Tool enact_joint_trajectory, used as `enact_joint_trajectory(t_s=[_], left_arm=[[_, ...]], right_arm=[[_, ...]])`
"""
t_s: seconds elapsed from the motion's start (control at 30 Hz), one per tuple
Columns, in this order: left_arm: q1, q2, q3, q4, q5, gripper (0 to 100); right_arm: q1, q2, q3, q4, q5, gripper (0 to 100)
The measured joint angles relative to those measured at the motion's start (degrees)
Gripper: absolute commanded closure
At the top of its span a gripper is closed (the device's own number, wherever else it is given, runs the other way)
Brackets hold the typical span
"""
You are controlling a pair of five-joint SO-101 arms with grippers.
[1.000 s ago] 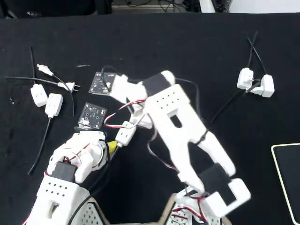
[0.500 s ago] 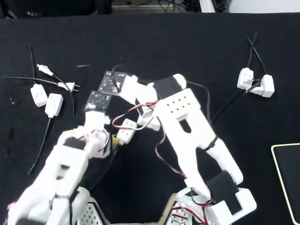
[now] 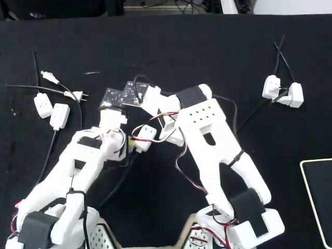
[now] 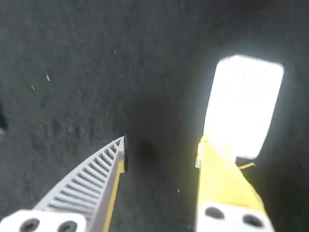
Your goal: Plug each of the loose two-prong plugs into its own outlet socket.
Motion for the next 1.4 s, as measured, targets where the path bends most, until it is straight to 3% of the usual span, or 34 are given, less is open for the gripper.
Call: enact_joint_trajectory(t_s=[0.13, 0.27, 0.4, 0.8, 1.1, 1.4], left_arm=[[-4.04, 0.00, -0.18, -0.35, 0.00, 75], [-5.45, -1.41, -0.70, 8.18, -0.26, 75], [0.44, -7.12, 1.67, 15.12, -4.31, 75], [10.46, -28.48, 15.74, 19.43, -6.42, 75], [-3.69, -24.79, 11.87, 25.14, -17.41, 75], [-6.24, -22.59, 11.25, 22.77, -19.96, 75]], right_arm=[[0.00, 0.00, 0.00, -0.09, 0.00, 98.8], [-0.09, 0.00, 0.00, -0.09, 0.00, 98.8], [1.14, 0.00, 0.00, -0.18, 0.00, 98.8], [2.81, 0.00, 0.00, -0.26, 0.00, 98.8], [2.90, 0.00, 0.00, -0.26, 0.00, 98.8], [1.93, 0.00, 0.00, -0.79, -0.35, 98.8]])
